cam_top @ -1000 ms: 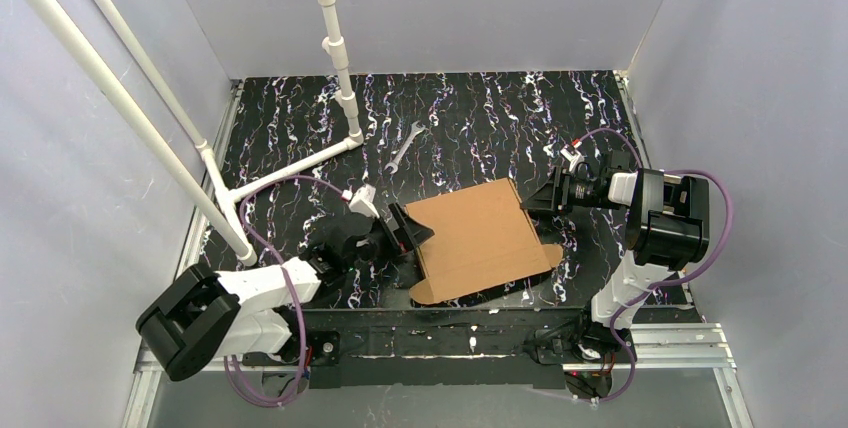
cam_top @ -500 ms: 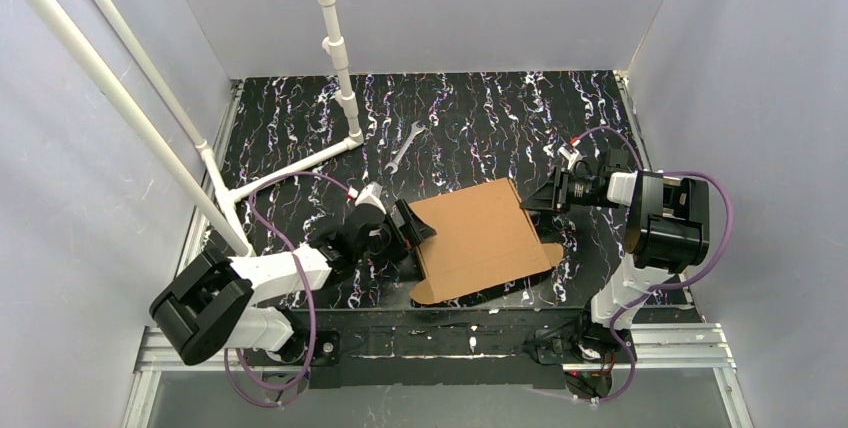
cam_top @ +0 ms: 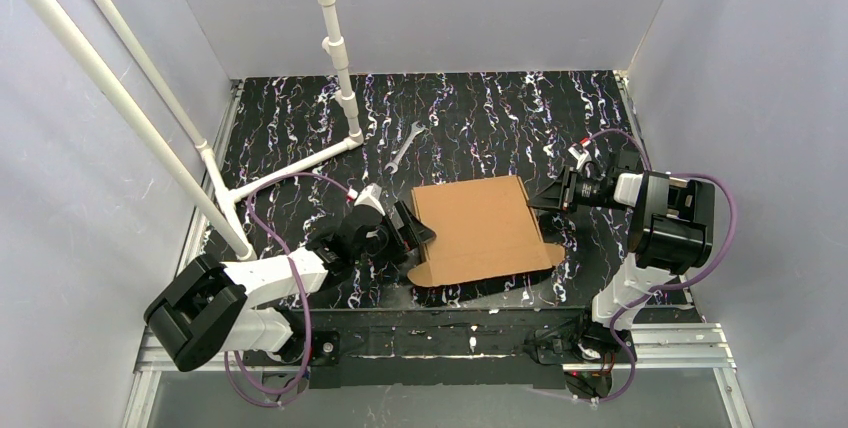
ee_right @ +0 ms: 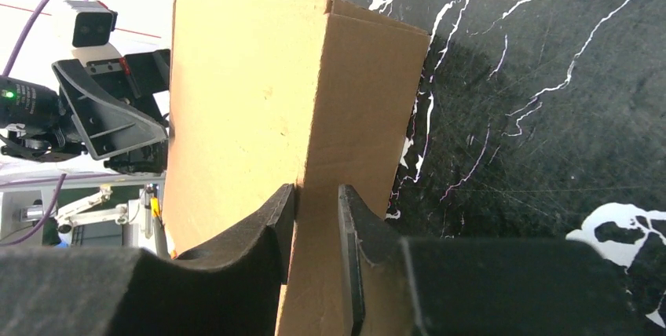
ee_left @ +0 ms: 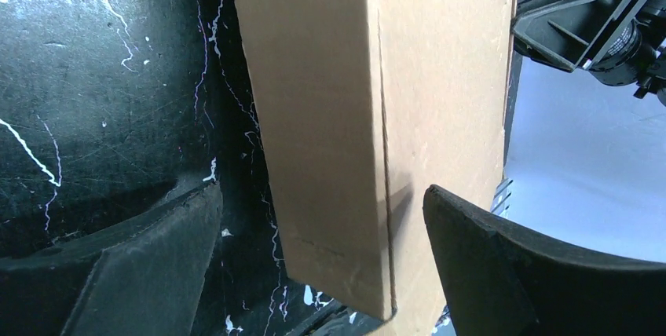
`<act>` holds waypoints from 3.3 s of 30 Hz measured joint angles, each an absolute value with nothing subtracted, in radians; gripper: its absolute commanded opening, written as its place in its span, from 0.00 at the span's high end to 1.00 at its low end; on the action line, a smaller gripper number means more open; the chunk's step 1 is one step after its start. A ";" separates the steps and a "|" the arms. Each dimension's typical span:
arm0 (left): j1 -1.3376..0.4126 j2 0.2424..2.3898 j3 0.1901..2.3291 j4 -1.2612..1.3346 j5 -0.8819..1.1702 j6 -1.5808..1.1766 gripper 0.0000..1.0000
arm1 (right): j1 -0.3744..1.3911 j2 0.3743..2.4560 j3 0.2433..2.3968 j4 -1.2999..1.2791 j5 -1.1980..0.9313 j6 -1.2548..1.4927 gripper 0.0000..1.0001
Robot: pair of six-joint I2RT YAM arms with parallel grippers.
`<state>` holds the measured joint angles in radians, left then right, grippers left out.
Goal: Fold the paper box
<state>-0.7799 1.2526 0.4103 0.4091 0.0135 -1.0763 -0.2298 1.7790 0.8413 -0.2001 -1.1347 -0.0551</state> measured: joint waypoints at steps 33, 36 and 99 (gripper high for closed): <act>-0.760 1.311 0.403 0.629 0.088 -1.052 0.02 | -0.273 1.805 0.857 -0.258 -1.148 -0.091 0.70; -0.760 1.338 0.404 0.662 0.102 -1.054 0.02 | -0.275 1.808 0.859 -0.262 -1.151 -0.097 0.70; -0.785 0.964 0.499 0.147 -0.120 -1.481 0.63 | -0.278 1.029 1.058 -1.209 -1.078 -1.353 0.02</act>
